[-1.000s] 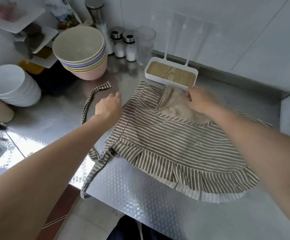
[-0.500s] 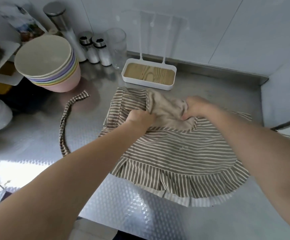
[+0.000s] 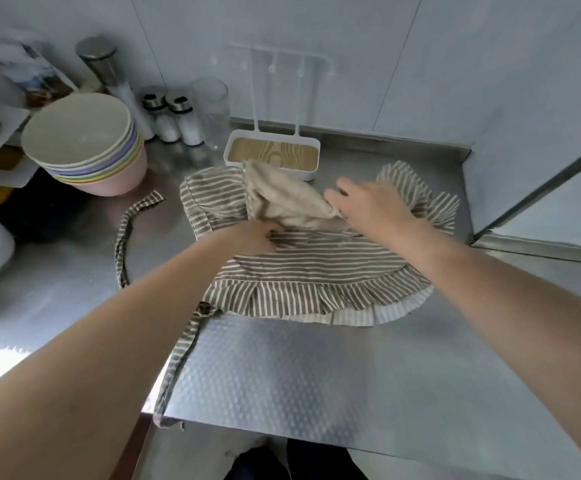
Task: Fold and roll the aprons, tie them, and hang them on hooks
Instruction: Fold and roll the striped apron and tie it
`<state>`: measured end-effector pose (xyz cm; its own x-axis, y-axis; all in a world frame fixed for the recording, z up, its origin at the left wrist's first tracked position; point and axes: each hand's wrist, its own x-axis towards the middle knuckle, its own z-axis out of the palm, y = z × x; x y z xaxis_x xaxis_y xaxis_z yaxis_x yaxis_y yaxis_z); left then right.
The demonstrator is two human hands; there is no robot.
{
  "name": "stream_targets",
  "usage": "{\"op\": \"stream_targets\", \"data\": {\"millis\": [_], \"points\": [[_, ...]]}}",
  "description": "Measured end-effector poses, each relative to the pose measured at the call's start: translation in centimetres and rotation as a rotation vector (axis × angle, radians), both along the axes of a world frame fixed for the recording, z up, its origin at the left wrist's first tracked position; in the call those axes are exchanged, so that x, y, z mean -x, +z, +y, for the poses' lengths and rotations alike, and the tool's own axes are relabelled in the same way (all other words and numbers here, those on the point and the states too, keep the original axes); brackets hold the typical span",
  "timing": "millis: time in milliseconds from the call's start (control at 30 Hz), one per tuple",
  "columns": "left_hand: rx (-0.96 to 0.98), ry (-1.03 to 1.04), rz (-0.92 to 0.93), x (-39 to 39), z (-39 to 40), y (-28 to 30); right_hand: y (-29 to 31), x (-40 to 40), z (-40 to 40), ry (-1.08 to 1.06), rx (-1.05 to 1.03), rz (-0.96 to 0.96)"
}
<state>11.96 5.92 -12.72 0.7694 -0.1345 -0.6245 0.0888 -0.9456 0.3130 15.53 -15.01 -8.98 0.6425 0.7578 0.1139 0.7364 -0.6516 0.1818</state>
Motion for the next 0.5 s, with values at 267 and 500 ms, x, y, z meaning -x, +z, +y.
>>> {"op": "stream_targets", "data": {"millis": [267, 500], "points": [[-0.21, -0.426, -0.64, 8.1, 1.5, 2.8, -2.4, 10.4, -0.9, 0.064, 0.302, 0.076], [-0.562, -0.576, -0.835, 11.2, -0.5, 1.4, -4.3, 13.2, -0.7, -0.064, 0.466, 0.282]]}}
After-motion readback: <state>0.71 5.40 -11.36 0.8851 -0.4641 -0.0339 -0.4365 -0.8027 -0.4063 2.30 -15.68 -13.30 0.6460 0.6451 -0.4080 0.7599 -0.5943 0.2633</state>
